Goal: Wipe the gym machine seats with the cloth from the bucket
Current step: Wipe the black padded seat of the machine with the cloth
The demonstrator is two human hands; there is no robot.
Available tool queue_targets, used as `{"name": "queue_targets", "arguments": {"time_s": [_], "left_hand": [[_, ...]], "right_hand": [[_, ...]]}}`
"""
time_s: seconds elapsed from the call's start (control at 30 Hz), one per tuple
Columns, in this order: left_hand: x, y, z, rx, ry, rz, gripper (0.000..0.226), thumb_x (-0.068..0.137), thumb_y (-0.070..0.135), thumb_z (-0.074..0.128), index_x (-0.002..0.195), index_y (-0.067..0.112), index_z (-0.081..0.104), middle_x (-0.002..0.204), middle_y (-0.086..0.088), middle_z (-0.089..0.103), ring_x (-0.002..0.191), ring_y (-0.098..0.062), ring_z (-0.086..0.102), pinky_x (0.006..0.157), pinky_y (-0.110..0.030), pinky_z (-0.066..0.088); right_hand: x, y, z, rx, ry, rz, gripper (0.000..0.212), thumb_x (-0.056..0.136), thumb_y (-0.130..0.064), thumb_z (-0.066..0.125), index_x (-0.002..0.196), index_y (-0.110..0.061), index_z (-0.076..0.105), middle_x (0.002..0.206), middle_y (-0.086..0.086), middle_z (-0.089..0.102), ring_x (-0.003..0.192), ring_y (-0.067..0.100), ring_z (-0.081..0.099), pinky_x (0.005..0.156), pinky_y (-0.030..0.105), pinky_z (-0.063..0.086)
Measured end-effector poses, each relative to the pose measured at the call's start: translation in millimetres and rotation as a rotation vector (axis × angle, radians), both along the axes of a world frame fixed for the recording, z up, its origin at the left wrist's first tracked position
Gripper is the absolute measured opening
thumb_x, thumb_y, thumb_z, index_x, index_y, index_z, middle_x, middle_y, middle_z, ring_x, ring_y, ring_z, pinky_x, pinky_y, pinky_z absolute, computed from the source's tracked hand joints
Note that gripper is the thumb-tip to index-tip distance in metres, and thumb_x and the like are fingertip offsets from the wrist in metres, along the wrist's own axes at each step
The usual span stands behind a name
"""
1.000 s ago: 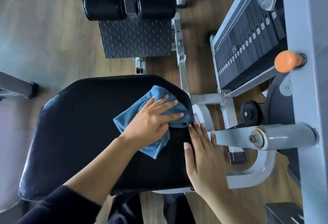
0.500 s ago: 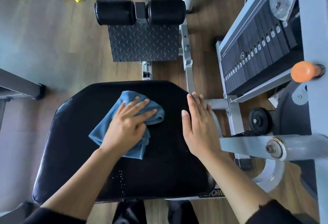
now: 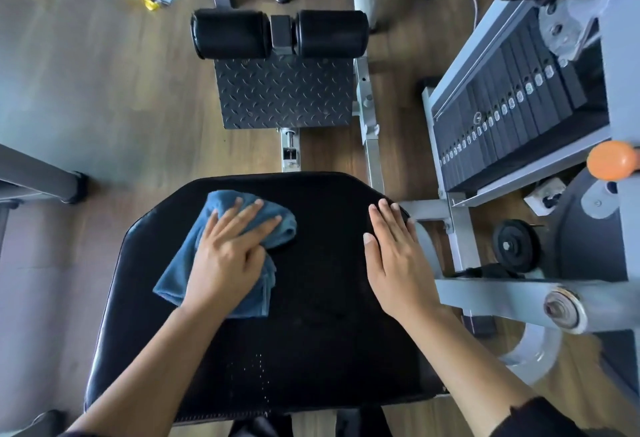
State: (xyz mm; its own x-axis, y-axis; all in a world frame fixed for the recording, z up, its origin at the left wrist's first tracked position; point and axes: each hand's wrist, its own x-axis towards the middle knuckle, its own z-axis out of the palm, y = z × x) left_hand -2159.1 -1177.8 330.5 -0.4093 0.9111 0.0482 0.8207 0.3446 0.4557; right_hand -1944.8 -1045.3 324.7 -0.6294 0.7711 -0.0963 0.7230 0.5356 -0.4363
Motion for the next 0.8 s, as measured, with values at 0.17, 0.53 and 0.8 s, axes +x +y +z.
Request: {"name": "queue_targets", "arguments": {"time_s": [0.17, 0.53, 0.8], "left_hand": [[15, 49, 1, -0.046, -0.011, 0.049, 0.051, 0.081, 0.021, 0.034, 0.121, 0.024, 0.064, 0.138, -0.007, 0.052, 0.134, -0.033, 0.038, 0.112, -0.050, 0.022], [-7, 44, 2, -0.028, -0.030, 0.095, 0.047, 0.080, 0.015, 0.039, 0.118, 0.022, 0.066, 0.135, -0.009, 0.055, 0.132, -0.034, 0.041, 0.110, -0.054, 0.027], [-26, 7, -1, 0.036, -0.036, -0.222, 0.046, 0.083, 0.014, 0.040, 0.120, 0.025, 0.065, 0.137, -0.001, 0.052, 0.135, -0.026, 0.038, 0.111, -0.048, 0.027]], "right_hand": [[-4, -3, -2, 0.050, 0.065, -0.064, 0.056, 0.098, -0.036, 0.021, 0.141, -0.006, 0.041, 0.151, 0.008, 0.033, 0.143, 0.019, 0.021, 0.118, 0.039, 0.015], [-9, -4, 2, 0.056, 0.051, -0.108, 0.055, 0.098, -0.035, 0.022, 0.139, -0.007, 0.045, 0.148, 0.008, 0.037, 0.141, 0.018, 0.025, 0.116, 0.035, 0.014], [-17, -8, 5, 0.073, 0.032, -0.164, 0.055, 0.098, -0.035, 0.023, 0.137, -0.006, 0.048, 0.146, 0.010, 0.041, 0.140, 0.020, 0.030, 0.116, 0.034, 0.014]]}}
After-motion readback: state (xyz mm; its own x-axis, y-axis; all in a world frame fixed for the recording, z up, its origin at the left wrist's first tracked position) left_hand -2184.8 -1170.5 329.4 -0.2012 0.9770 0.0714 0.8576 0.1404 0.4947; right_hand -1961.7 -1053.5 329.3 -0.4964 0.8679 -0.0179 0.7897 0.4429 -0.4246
